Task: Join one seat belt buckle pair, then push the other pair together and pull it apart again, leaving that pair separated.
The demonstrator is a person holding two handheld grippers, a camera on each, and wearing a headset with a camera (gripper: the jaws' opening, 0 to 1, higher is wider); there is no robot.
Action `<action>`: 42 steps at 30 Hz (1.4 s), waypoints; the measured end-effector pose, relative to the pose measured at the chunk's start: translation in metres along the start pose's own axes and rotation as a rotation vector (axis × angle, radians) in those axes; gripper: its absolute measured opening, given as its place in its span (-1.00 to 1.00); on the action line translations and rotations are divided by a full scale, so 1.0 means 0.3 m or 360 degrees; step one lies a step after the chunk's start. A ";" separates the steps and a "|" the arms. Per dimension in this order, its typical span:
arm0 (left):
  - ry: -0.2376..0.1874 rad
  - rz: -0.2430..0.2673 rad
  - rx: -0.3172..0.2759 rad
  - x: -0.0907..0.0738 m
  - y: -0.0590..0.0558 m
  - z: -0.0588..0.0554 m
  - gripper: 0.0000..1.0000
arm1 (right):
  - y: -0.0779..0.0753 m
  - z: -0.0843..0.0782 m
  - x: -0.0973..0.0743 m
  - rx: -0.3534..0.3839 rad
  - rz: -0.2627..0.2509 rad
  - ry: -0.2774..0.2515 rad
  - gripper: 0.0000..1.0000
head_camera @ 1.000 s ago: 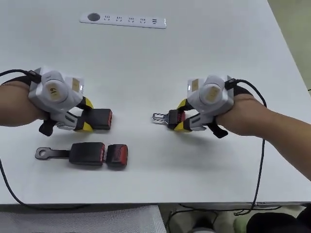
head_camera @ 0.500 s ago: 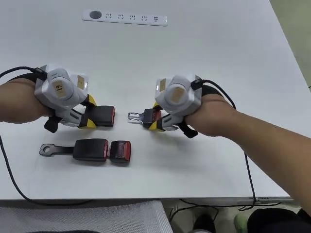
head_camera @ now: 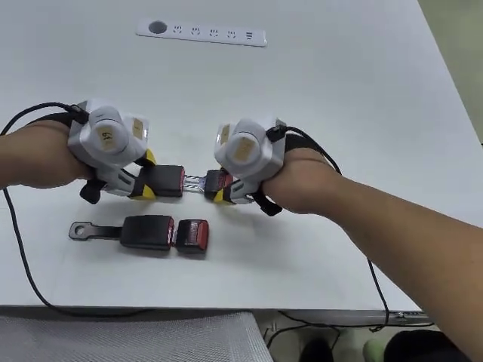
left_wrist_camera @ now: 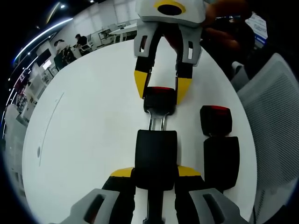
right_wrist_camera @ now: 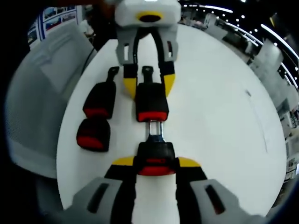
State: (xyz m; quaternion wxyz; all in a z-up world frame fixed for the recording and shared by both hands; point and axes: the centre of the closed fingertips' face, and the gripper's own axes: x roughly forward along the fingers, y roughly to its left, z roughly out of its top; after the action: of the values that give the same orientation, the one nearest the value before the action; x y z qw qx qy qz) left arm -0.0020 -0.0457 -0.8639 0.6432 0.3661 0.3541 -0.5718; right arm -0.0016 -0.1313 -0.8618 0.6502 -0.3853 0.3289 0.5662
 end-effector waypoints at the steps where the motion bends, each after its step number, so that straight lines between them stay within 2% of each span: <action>1: 0.0003 0.0000 0.0003 0.000 0.000 0.000 -0.35 | -0.001 0.000 0.001 -0.0010 -0.0001 0.0001 -0.39; 12: 0.0016 -0.0005 0.0022 -0.001 -0.003 0.003 -0.35 | 0.005 0.031 0.020 -0.0003 0.0035 -0.0053 -0.40; 26: 0.0011 -0.0028 0.0038 0.003 -0.002 0.009 -0.36 | 0.003 0.029 0.024 0.0028 0.0072 -0.0125 -0.44; 37: -0.0016 -0.0034 0.0013 0.006 0.000 0.008 -0.36 | -0.003 0.046 0.032 0.0007 0.0077 -0.0119 -0.44; 42: -0.0011 -0.0051 0.0025 0.009 -0.001 0.009 -0.36 | -0.002 0.077 0.044 -0.0005 0.0083 -0.0122 -0.45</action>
State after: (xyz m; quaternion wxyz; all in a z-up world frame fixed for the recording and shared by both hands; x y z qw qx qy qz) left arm -0.0019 -0.0494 -0.8648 0.6324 0.3634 0.3531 -0.5860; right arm 0.0006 -0.1049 -0.8620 0.6468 -0.3556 0.3127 0.5978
